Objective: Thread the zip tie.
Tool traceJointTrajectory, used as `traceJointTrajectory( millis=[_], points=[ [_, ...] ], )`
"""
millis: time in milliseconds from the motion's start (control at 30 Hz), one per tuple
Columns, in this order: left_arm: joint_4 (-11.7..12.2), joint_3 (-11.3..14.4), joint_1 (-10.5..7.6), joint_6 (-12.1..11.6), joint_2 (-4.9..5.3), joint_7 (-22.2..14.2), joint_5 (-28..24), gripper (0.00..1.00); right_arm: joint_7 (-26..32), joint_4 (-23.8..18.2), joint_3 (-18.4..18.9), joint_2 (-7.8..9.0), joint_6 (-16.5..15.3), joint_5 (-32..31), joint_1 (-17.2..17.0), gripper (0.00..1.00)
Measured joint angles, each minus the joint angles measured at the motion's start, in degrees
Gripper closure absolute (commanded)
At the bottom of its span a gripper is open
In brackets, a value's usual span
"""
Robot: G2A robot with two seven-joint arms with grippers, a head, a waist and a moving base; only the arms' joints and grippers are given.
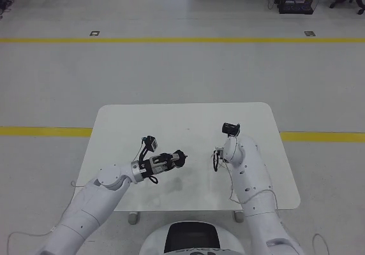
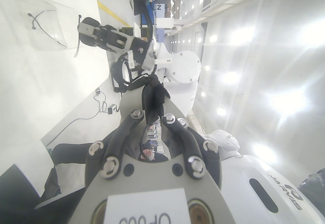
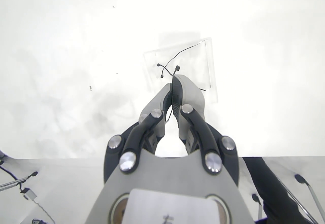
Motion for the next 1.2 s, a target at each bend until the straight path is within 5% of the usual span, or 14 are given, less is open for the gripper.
traceJointTrajectory(
  millis=[300, 733, 900, 1200],
  points=[
    [0.0, 0.0, 0.0, 0.0, 0.0, 0.0, 0.0, 1.0, -4.6, -13.4, -2.0, 0.5, -2.5, 1.5, -7.7, 1.0],
    [0.0, 0.0, 0.0, 0.0, 0.0, 0.0, 0.0, 1.0, -8.3, -15.0, -0.7, 0.75, -4.4, 4.4, -8.9, 1.0],
    [0.0, 0.0, 0.0, 0.0, 0.0, 0.0, 0.0, 1.0, -11.3, -17.3, 5.5, 1.83, -11.3, 13.2, -8.7, 1.0],
    [0.0, 0.0, 0.0, 0.0, 0.0, 0.0, 0.0, 1.0, -7.2, -15.4, 14.3, 4.25, -26.9, 27.3, -5.3, 1.0]
  ],
)
